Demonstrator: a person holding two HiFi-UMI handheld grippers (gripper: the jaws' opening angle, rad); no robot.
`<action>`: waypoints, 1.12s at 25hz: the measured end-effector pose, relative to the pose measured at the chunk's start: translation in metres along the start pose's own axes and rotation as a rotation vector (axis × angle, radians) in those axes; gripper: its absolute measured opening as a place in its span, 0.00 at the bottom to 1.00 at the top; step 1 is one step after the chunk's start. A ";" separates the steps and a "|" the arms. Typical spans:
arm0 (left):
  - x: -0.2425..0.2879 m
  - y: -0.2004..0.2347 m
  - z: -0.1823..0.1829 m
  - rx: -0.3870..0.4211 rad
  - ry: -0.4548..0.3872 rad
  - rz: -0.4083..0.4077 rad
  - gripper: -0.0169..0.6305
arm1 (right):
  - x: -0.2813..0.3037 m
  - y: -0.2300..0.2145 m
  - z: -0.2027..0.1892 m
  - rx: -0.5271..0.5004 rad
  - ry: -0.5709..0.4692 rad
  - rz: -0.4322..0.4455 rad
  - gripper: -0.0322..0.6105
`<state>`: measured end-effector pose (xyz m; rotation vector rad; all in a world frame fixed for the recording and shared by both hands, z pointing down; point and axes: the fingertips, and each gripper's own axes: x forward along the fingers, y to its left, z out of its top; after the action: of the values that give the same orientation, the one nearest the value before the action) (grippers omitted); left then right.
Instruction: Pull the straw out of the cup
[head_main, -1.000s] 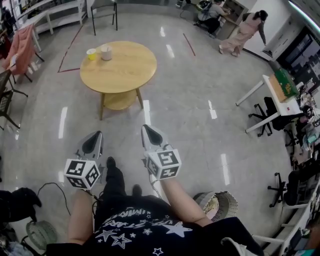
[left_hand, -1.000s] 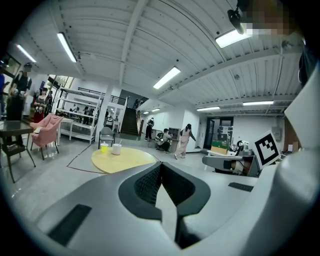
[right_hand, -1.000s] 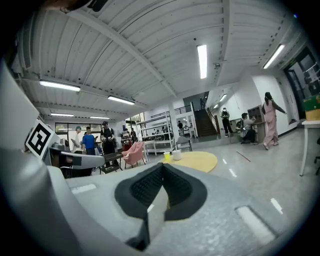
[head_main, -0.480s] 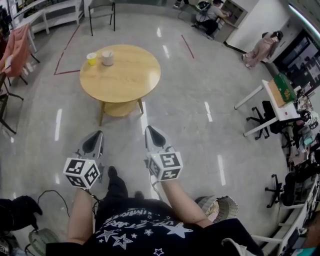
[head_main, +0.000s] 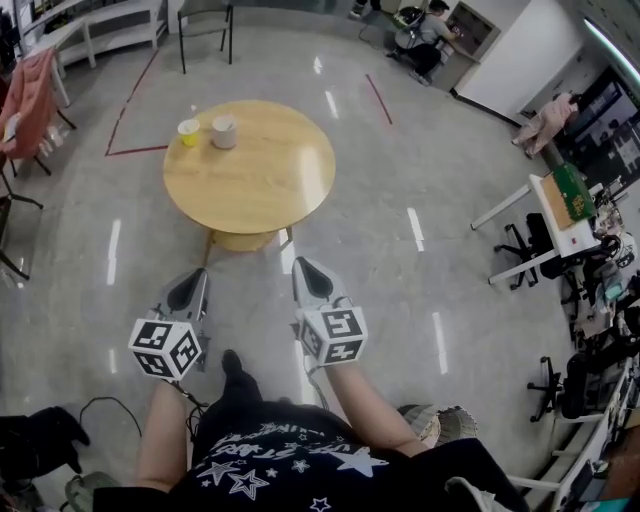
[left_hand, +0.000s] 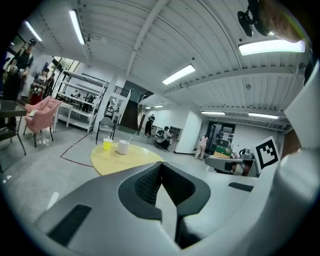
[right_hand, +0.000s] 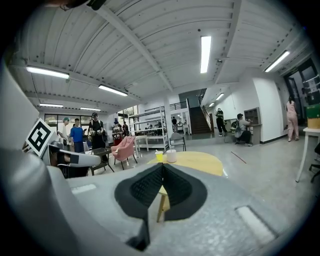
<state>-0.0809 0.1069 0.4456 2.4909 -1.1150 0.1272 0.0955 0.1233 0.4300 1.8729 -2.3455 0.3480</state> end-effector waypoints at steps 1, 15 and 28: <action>0.006 0.007 0.005 0.000 0.002 -0.007 0.04 | 0.009 0.001 0.003 0.002 0.002 -0.001 0.05; 0.053 0.073 0.037 0.004 0.018 -0.096 0.04 | 0.091 0.010 0.020 0.010 0.033 -0.053 0.05; 0.094 0.123 0.048 -0.020 0.045 -0.088 0.04 | 0.158 0.003 0.030 -0.016 0.045 -0.033 0.05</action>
<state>-0.1115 -0.0509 0.4648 2.5024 -0.9816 0.1456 0.0583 -0.0334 0.4381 1.8748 -2.2788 0.3636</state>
